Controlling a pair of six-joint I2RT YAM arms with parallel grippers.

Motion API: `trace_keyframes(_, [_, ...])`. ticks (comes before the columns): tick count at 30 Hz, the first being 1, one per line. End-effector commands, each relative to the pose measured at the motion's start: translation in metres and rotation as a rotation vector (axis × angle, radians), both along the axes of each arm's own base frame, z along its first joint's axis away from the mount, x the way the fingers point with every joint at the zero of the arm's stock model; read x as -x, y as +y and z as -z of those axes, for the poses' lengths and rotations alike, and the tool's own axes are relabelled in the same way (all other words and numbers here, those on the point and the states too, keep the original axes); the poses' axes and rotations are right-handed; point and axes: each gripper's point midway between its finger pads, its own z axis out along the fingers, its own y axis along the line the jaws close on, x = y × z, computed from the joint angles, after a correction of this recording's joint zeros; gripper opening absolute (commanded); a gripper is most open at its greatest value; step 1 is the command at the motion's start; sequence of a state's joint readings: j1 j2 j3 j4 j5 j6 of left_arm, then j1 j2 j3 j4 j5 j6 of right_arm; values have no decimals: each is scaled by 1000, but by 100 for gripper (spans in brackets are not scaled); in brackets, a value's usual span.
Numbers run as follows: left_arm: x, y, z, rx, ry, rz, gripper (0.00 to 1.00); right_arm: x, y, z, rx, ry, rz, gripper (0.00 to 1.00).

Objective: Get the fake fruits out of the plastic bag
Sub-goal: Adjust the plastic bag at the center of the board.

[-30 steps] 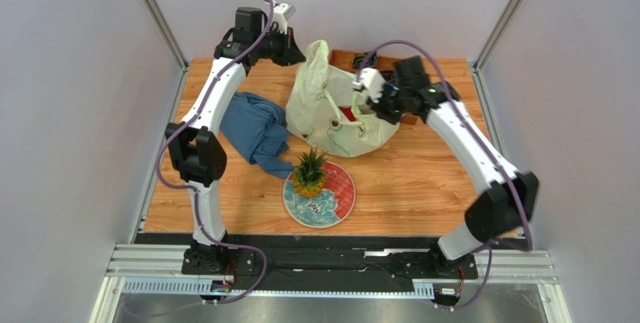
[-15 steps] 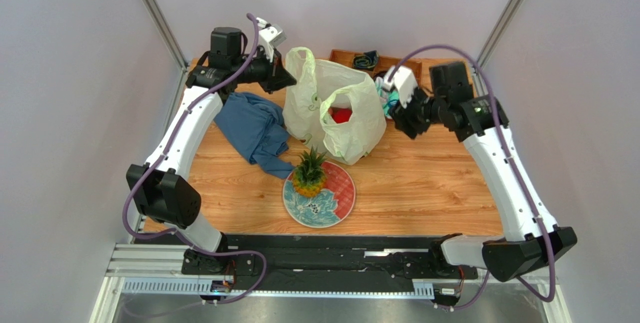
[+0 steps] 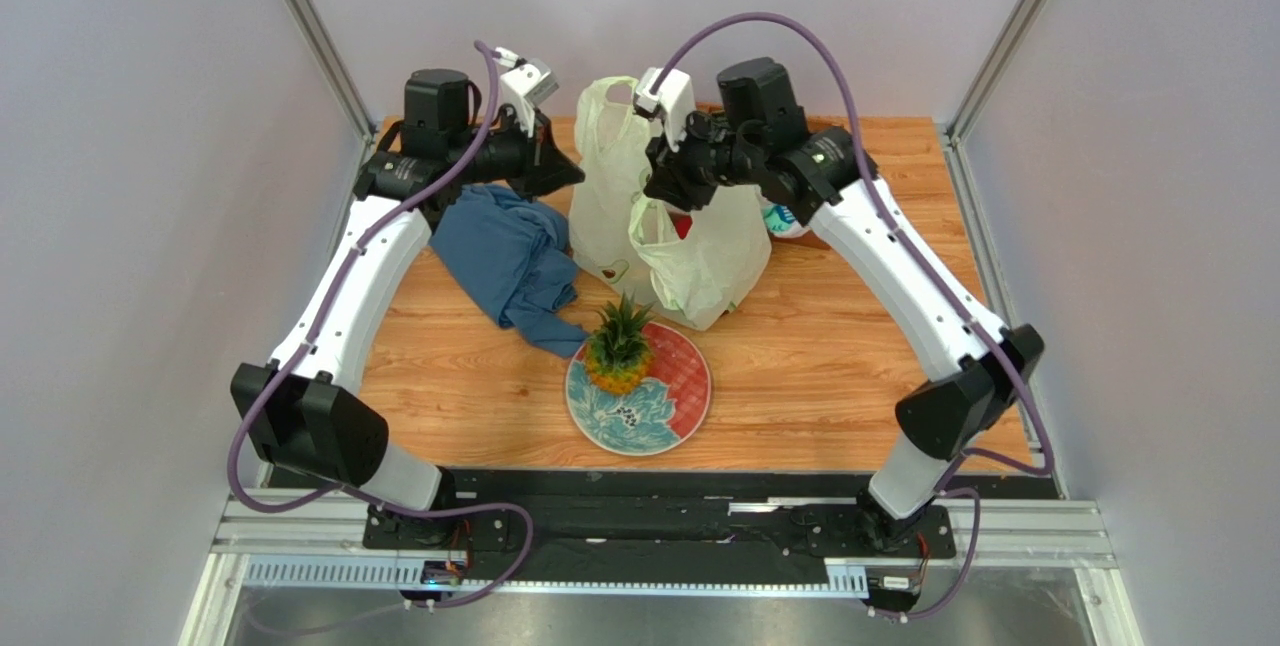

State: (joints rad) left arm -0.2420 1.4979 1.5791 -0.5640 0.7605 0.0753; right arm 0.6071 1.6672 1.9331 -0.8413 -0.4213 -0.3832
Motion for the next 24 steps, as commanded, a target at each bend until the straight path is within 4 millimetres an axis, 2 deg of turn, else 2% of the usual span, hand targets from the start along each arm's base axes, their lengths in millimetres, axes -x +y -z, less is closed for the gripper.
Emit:
trace_keyframes(1, [13, 3, -26, 26, -66, -3, 0, -39, 16, -21, -96, -92, 85, 24])
trace_keyframes(2, [14, 3, -27, 29, -66, -7, 0, -47, 15, -15, -87, -94, 104, 23])
trace_keyframes(4, [14, 2, -34, 42, -73, -1, 0, -60, 15, 13, -41, -62, 139, 22])
trace_keyframes(5, [15, -1, -41, 63, -81, 9, 5, -66, 12, 22, -30, -51, 154, 22])
trace_keyframes(6, [11, -3, -43, 79, -80, 8, 15, -70, 10, 32, -11, -42, 173, 21])
trace_keyframes(7, [8, -6, -53, 103, -95, 8, 29, -71, 6, 45, 10, -22, 184, 21])
trace_keyframes(8, [6, -12, -63, 136, -101, 13, 46, -71, 3, 50, 18, -12, 189, 21])
trace_keyframes(9, [-5, -18, -58, 143, -69, 13, 51, -70, 1, 56, 30, -2, 194, 21])
trace_keyframes(10, [-10, -23, -73, 173, -68, 8, 54, -67, -3, 53, 27, -9, 201, 21])
trace_keyframes(11, [-13, -30, -76, 190, -57, 18, 57, -63, -7, 64, 43, 9, 204, 21])
trace_keyframes(12, [-24, -37, -68, 199, -26, 17, 58, -60, -10, 64, 44, 9, 206, 22])
trace_keyframes(13, [-28, -43, -77, 225, -31, 20, 60, -56, -14, 60, 41, -1, 208, 22])
trace_keyframes(14, [-31, -51, -75, 226, -23, 17, 61, -51, -19, 68, 56, 14, 211, 22])
trace_keyframes(15, [-40, -58, -63, 217, -1, 11, 61, -50, -23, 69, 59, 15, 218, 22])
trace_keyframes(17, [-49, -69, -59, 207, -5, -7, 61, -45, -31, 72, 64, 24, 230, 23])
trace_keyframes(18, [-59, -74, -46, 194, 15, -22, 61, -45, -33, 73, 63, 30, 241, 23])
trace_keyframes(20, [-74, -81, -40, 180, 2, -68, 61, -43, -41, 68, 55, 31, 259, 23])
trace_keyframes(21, [-83, -86, -29, 173, 16, -78, 61, -40, -44, 70, 56, 40, 263, 23])
trace_keyframes(23, [-88, -99, -33, 172, -14, -70, 60, -35, -51, 62, 45, 28, 271, 24])
trace_keyframes(24, [-95, -105, -23, 161, -3, -69, 60, -32, -55, 68, 56, 39, 280, 24])
